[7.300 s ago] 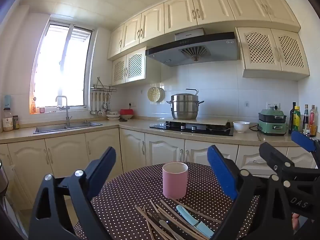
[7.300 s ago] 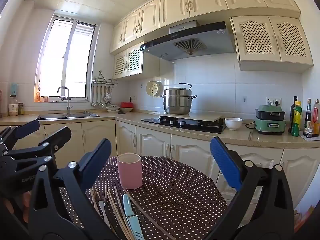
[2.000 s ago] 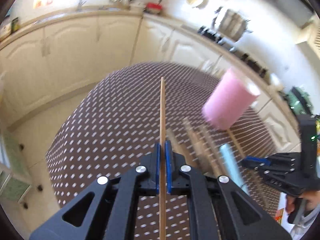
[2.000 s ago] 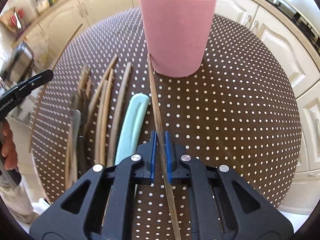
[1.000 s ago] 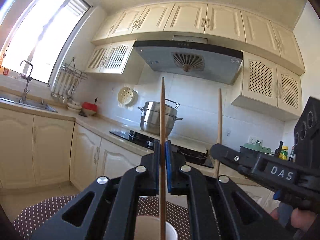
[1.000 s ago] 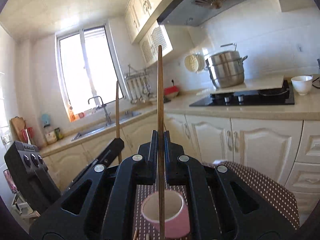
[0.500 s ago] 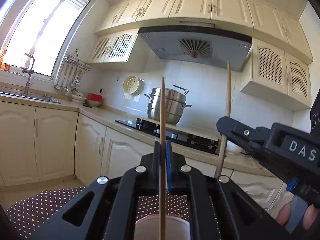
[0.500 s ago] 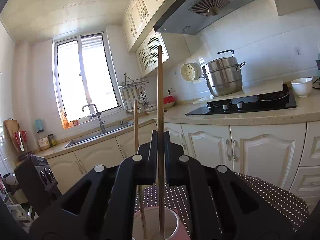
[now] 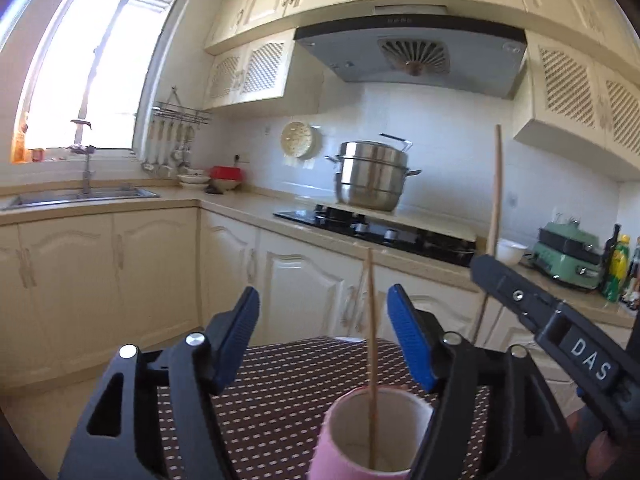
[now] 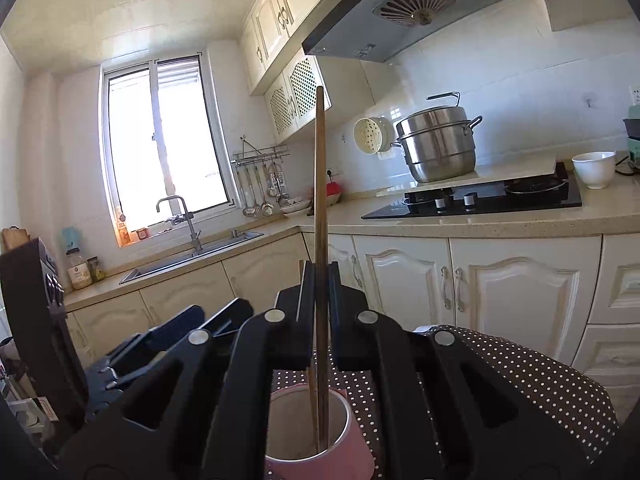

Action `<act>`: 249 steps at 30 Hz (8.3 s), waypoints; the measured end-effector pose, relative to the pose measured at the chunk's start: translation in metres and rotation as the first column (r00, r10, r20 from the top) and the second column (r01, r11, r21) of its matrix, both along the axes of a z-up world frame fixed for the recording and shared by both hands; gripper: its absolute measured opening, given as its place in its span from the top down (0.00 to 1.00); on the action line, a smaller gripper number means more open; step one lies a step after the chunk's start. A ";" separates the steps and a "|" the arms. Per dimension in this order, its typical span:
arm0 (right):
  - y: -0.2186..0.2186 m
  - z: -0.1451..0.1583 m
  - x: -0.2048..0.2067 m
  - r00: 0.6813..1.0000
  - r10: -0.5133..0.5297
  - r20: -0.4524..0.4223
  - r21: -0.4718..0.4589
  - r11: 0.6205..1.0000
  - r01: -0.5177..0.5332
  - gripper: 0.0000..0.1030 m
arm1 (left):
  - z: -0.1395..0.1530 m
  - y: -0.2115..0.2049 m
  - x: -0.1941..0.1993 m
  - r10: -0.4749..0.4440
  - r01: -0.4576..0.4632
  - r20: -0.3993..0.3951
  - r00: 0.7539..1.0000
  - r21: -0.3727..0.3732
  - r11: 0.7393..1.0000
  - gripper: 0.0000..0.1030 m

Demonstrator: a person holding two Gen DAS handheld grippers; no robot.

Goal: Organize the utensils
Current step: 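Lift both chopsticks over the pink cup and open both tools to drop them in, then grasp a chopstick with the left tool while the right tool grasps the light blue knife, then lower the blue knife into the pink cup with the right tool while the left drops its chopstick, then open both tools and withdraw them from the cup back to the pile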

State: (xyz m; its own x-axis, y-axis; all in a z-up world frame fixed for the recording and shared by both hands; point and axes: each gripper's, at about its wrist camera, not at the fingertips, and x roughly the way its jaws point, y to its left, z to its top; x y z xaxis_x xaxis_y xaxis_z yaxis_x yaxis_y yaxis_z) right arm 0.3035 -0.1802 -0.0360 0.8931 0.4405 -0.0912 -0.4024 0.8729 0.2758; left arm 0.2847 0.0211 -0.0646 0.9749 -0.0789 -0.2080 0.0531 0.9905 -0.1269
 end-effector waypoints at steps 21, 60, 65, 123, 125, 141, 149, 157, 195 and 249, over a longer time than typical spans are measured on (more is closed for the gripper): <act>0.008 -0.002 -0.026 0.997 -0.048 -0.052 -0.060 0.997 0.045 0.58 | 0.016 0.015 -0.051 0.020 -0.019 -0.073 0.997 0.013 1.000 0.23; -0.016 -0.085 -0.115 0.919 0.025 -0.393 -0.302 0.941 -0.155 0.44 | -0.121 0.024 -0.136 0.073 0.051 -0.693 0.718 0.157 0.986 0.23; -0.013 -0.088 -0.113 0.909 0.035 -0.416 -0.305 0.936 -0.176 0.44 | -0.127 0.017 -0.119 0.109 0.051 -0.709 0.697 0.201 0.978 0.21; -0.002 -0.028 -0.098 0.886 0.203 -0.417 -0.196 0.932 -0.306 0.80 | -0.026 0.002 -0.130 -0.261 0.256 0.007 0.965 -0.218 0.942 0.95; -0.005 -0.021 -0.096 0.895 0.209 -0.393 -0.173 0.939 -0.296 0.80 | -0.020 -0.007 -0.128 -0.263 0.269 0.055 0.963 -0.187 0.945 0.95; -0.021 0.057 -0.052 0.984 0.158 -0.081 0.013 0.988 -0.157 0.80 | 0.027 -0.024 -0.044 -0.196 0.229 0.251 0.948 -0.110 0.967 0.95; -0.019 0.057 -0.021 0.986 0.158 -0.057 0.044 0.987 -0.156 0.80 | 0.018 -0.021 0.004 -0.156 0.198 0.262 0.952 -0.141 0.970 0.95; -0.013 0.044 0.000 0.985 0.157 -0.076 0.042 0.987 -0.154 0.80 | 0.001 -0.021 0.030 -0.141 0.181 0.242 0.960 -0.148 0.972 0.95; 0.005 0.007 0.006 0.979 0.097 -0.180 -0.017 0.995 -0.101 0.79 | 0.002 -0.004 -0.006 -0.104 0.112 0.096 0.990 -0.078 0.991 0.60; 0.005 -0.066 -0.103 0.897 0.064 -0.437 -0.244 0.952 -0.187 0.58 | -0.102 0.039 -0.123 -0.015 0.003 -0.697 0.717 -0.018 1.000 0.47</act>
